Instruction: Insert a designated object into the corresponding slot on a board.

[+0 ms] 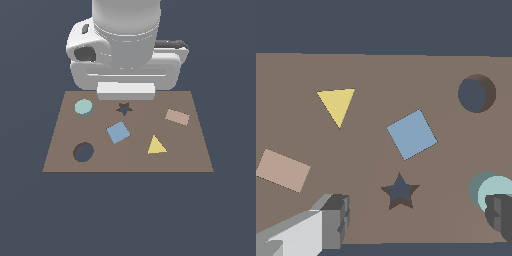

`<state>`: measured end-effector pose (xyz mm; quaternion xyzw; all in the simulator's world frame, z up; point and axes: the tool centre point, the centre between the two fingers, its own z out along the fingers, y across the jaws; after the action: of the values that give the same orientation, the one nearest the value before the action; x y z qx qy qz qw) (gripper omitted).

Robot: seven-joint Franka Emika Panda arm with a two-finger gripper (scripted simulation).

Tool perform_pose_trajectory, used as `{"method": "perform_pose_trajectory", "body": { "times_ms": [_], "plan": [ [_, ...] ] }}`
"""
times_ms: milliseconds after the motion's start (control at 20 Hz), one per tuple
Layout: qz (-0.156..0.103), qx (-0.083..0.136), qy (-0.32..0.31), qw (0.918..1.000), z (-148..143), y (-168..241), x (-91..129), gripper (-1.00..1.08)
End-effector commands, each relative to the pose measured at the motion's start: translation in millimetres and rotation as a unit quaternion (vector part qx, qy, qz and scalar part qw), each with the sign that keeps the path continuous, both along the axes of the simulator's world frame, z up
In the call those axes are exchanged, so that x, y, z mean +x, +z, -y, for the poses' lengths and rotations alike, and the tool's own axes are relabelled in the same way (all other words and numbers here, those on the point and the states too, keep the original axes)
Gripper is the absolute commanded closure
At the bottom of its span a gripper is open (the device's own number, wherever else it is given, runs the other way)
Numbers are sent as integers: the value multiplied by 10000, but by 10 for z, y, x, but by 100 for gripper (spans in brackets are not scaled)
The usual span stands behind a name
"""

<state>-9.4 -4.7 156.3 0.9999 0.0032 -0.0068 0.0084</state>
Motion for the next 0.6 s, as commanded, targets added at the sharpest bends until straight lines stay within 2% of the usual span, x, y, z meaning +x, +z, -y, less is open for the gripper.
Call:
{"method": "perform_pose_trajectory", "body": {
  "times_ms": [0,300,550],
  "plan": [
    [0,0,0,10000,0,0,0,-92],
    [7,2,-255,9997,118,-75,-1,-92],
    [25,6,-874,9962,404,-259,-28,-92]
  ]
}}
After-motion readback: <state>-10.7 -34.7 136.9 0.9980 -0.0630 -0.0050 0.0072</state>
